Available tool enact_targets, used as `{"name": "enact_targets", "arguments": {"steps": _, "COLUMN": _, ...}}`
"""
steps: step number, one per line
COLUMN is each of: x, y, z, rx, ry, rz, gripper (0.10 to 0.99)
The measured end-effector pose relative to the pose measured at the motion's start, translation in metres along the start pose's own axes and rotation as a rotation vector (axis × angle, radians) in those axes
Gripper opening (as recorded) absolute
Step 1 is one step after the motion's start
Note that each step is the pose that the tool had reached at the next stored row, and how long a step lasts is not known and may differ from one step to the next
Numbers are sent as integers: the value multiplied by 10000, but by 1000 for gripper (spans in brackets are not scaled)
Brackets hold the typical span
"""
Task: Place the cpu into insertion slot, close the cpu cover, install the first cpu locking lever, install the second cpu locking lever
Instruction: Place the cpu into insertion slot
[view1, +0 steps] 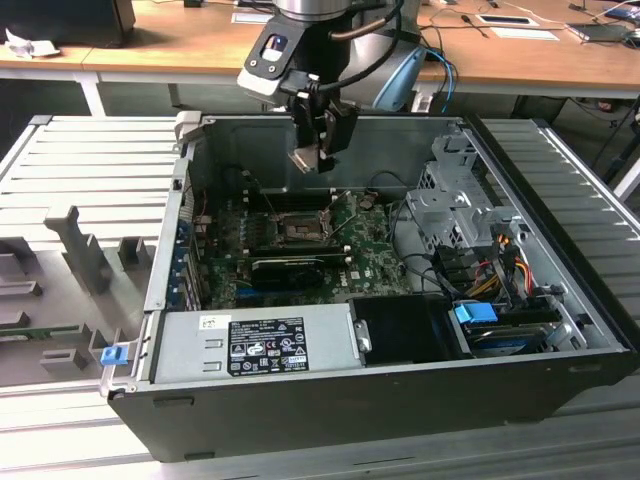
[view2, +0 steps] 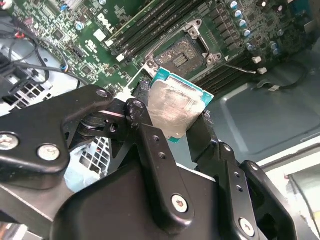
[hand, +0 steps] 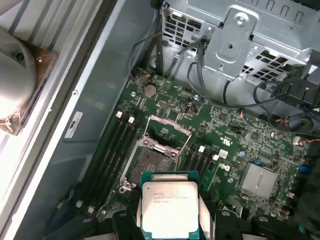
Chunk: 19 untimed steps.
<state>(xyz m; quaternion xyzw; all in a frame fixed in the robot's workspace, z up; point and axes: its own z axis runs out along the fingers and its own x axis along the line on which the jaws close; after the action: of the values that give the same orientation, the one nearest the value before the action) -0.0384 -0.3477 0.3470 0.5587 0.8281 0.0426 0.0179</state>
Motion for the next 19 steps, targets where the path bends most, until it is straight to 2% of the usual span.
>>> {"name": "enact_targets", "arguments": {"steps": 3, "x": -1, "y": -9, "z": 81, "rx": -6, "ry": -34, "rz": 382, "gripper": 541}}
{"name": "enact_targets", "arguments": {"steps": 7, "x": -1, "y": -21, "z": 171, "rx": -6, "ry": -37, "rz": 401, "gripper": 541}}
{"name": "enact_targets", "arguments": {"steps": 10, "x": 1, "y": -28, "z": 182, "rx": -10, "ry": -53, "rz": 590, "gripper": 541}}
{"name": "enact_targets", "arguments": {"steps": 16, "x": 0, "y": -37, "z": 267, "rx": -46, "ry": -234, "rz": 2589, "gripper": 541}}
{"name": "enact_targets", "arguments": {"steps": 19, "x": 0, "y": -40, "z": 301, "rx": -58, "ry": -292, "rz": 3228, "gripper": 541}}
